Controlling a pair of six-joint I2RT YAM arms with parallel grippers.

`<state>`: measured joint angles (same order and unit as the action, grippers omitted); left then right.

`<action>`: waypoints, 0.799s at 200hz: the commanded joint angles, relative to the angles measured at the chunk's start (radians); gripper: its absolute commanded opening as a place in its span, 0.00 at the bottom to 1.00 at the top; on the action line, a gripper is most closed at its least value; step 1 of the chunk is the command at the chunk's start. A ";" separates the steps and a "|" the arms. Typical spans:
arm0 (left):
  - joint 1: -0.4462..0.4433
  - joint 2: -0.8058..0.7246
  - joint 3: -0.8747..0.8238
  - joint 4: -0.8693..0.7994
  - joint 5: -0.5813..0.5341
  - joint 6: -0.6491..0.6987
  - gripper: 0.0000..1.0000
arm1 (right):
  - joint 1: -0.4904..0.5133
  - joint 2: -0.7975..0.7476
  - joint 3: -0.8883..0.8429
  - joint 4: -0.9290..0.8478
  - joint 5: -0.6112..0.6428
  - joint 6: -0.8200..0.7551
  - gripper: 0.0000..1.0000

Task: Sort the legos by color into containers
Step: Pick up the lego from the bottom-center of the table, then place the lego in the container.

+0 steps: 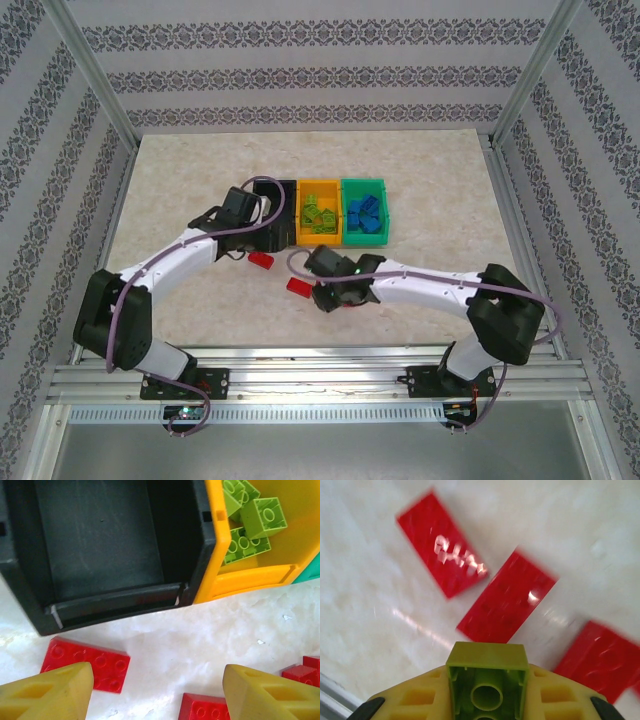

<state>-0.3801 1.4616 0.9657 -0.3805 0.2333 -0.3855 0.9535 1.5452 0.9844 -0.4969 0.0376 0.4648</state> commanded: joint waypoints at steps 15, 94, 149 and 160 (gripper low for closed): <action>0.019 -0.082 -0.058 -0.022 -0.023 -0.032 0.69 | -0.166 0.004 0.123 0.095 -0.009 -0.080 0.21; 0.021 -0.170 -0.157 -0.064 -0.031 -0.087 0.77 | -0.393 0.316 0.557 0.103 -0.113 -0.085 0.31; 0.026 -0.149 -0.161 -0.065 -0.033 -0.094 0.98 | -0.401 0.297 0.529 0.126 -0.136 -0.079 0.55; 0.029 -0.137 -0.158 -0.061 -0.033 -0.098 1.00 | -0.401 0.267 0.482 0.140 -0.148 -0.073 0.55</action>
<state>-0.3706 1.3109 0.8108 -0.4221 0.2123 -0.4690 0.5518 1.8835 1.5417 -0.3691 -0.0738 0.3862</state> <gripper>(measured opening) 0.988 0.550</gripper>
